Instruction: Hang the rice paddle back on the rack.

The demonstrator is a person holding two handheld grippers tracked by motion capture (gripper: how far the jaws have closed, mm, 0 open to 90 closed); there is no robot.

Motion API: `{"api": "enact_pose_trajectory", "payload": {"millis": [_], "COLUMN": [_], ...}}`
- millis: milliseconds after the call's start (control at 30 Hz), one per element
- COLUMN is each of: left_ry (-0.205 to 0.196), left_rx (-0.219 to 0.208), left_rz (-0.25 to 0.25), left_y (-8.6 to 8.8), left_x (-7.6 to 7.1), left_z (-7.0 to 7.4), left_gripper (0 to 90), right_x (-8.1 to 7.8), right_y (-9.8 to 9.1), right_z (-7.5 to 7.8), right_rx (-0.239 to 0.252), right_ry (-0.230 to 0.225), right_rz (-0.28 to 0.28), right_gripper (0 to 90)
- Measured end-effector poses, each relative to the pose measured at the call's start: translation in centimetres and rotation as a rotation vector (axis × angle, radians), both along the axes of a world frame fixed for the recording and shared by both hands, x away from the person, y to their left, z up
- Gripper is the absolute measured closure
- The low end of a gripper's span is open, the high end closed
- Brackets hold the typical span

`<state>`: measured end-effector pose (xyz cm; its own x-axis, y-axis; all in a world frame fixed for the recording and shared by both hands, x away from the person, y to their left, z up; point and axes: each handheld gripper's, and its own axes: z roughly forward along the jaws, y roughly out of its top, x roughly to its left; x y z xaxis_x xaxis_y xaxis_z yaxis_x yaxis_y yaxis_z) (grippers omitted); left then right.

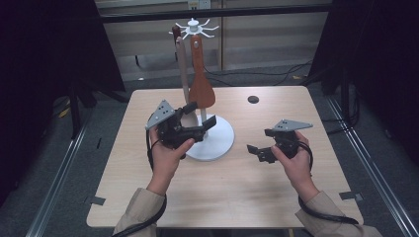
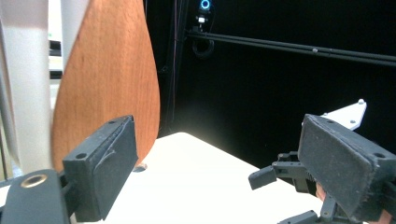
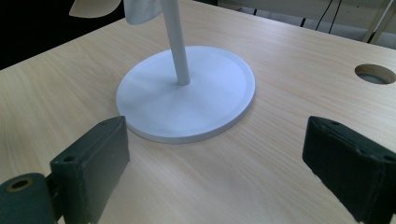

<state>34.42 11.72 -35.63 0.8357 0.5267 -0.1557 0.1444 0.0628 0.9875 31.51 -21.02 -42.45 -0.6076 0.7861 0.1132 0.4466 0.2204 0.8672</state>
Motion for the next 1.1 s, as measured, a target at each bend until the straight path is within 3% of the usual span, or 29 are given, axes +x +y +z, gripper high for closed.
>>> {"api": "enact_pose_trajectory", "payload": {"millis": [100,333,367,500,733,767,800,833,867,1000,1033,1100], "left_ry": [0.007,0.008,0.017,0.012,0.030,0.021,0.032,0.019,0.022,0.026,0.044,0.033], "left_rx": [-0.016,0.010,-0.009,0.018,0.008,0.026,0.010,0.036,0.024,0.045,0.026,0.052], "left_rz": [-0.007,-0.020,-0.024,-0.036,-0.046,-0.054,-0.052,-0.063,-0.060,-0.072,-0.063,-0.073], "left_y": [-0.2,-0.2,-0.3,-0.3,-0.8,-0.7,-0.8,-0.7,-0.8,-0.8,-1.0,-0.9], "left_x": [-0.2,-0.4,-0.5,-0.6,-0.9,-0.9,-1.0,-1.0,-1.1,-1.2,-1.3,-1.3], "left_z": [-0.3,-1.0,-1.1,-1.4,-2.0,-2.1,-2.1,-2.2,-2.3,-2.7,-2.9,-3.1], "left_gripper": [10.3,8.7,8.6,8.1,7.7,7.7,7.6,7.5,7.5,7.2,7.1,7.0], "right_x": [0.0,0.0,0.0,0.0,0.0,0.0,0.0,0.0,0.0,0.0,0.0,0.0], "right_y": [0.0,0.1,0.1,0.1,0.0,0.0,0.0,0.0,0.0,0.1,0.1,0.1], "right_z": [0.0,0.0,0.0,-0.1,-0.1,-0.1,-0.1,-0.1,-0.1,-0.1,-0.1,-0.1], "right_rx": [0.000,-0.001,-0.002,-0.004,-0.001,-0.001,-0.002,-0.003,-0.003,-0.004,-0.004,-0.006], "right_ry": [0.000,0.001,0.001,0.002,0.005,0.006,0.006,0.006,0.006,0.004,0.006,0.007], "right_rz": [0.000,0.003,0.004,0.005,0.005,0.004,0.004,0.005,0.005,0.006,0.006,0.009], "right_gripper": [7.2,7.2,7.1,7.2,7.2,7.2,7.2,7.2,7.2,7.2,7.2,7.2]}}
